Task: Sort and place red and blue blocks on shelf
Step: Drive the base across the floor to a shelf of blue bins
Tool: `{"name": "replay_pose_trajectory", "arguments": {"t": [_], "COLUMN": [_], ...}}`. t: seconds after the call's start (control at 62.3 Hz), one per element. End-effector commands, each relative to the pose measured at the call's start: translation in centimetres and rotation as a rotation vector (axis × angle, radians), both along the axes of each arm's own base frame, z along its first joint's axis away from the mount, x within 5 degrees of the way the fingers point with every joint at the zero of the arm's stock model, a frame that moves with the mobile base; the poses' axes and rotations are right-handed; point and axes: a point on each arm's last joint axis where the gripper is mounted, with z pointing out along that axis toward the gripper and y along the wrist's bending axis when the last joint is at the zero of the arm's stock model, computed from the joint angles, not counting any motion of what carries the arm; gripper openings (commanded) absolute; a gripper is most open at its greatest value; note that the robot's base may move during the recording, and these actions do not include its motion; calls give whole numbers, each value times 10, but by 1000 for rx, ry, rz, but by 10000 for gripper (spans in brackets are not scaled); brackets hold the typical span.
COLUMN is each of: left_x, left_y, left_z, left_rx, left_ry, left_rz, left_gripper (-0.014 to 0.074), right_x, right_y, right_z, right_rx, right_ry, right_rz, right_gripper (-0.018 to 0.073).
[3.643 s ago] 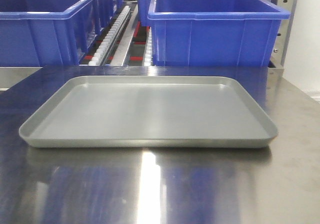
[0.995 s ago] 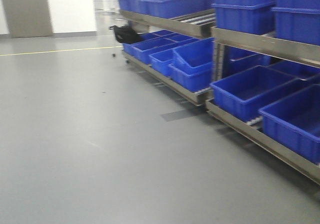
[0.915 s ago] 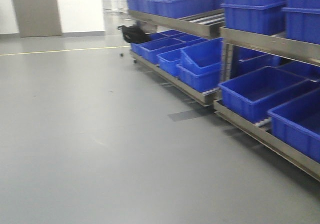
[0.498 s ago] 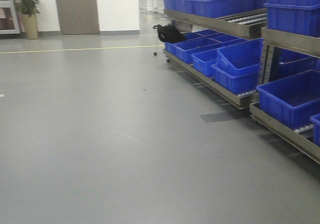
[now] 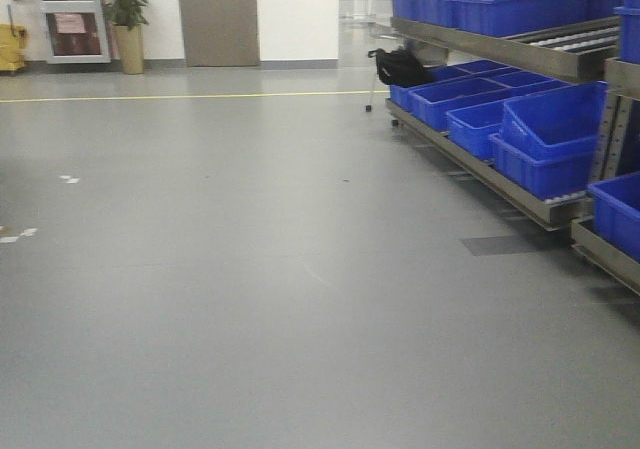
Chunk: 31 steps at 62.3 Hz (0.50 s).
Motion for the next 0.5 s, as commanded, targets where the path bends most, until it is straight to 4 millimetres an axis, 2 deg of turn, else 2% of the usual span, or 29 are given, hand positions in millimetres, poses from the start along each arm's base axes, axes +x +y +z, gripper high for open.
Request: {"name": "replay_pose_trajectory", "arguments": {"t": [0.0,0.482], "left_x": [0,0], "left_y": [3,3], "left_z": [16,16], "left_rx": [-23,-23], "left_ry": [-89,-89], "left_rz": [32,32], "left_gripper": [123,123], "right_x": [1,1], "right_y": [0,0], "right_z": [16,16], "right_rx": [-8,-8], "right_ry": [-104,-104], "right_rz": [-1,-1], "right_gripper": [52,52]}}
